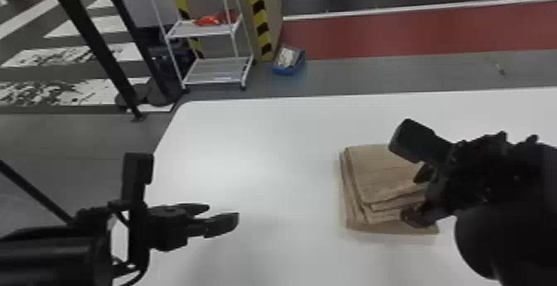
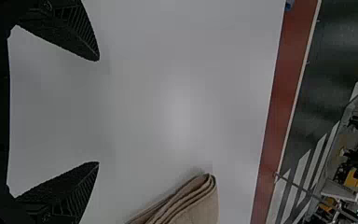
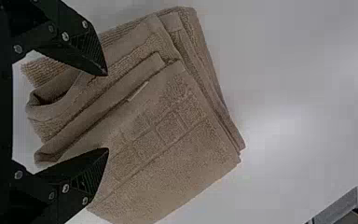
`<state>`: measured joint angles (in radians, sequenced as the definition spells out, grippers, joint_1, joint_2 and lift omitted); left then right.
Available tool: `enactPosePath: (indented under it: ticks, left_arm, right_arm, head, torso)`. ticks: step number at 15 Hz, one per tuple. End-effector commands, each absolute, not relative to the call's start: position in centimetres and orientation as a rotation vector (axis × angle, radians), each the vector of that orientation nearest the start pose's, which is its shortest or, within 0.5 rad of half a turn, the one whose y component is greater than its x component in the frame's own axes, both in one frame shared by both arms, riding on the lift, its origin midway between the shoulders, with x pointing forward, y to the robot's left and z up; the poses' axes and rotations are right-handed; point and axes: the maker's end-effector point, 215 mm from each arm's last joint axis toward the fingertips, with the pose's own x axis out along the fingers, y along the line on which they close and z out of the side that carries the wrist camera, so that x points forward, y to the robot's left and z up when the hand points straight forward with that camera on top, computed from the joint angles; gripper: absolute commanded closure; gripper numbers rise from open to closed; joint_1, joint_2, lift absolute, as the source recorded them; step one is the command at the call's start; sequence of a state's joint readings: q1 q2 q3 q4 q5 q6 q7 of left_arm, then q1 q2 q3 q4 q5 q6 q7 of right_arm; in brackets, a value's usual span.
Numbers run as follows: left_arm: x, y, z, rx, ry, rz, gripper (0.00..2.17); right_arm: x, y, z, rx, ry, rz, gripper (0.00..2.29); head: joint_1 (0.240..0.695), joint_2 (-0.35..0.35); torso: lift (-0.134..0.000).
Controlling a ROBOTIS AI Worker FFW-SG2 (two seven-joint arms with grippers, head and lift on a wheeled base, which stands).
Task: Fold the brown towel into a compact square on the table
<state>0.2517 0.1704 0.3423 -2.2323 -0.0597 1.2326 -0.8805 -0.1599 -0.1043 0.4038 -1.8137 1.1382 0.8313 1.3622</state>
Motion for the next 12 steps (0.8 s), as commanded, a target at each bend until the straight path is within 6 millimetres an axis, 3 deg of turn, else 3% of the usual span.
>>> enactPosePath:
  ticks: [1,12]
  left_arm:
    - [39.4,29.2,-41.2,-0.194,0.777,-0.411,0.09]
    - [38.8,29.5,-41.1,-0.196,0.778,-0.411,0.09]
  right_arm:
    - [47.5,-10.3,-43.3,-0.813,0.877,0.886,0.37]
    - [47.5,-7.7,-42.6,-0.738,0.854,0.906,0.60]
  head:
    - [0.695,0.231]
    - [0.695,0.266]
  torso:
    - [-0.125]
    - [-0.125]
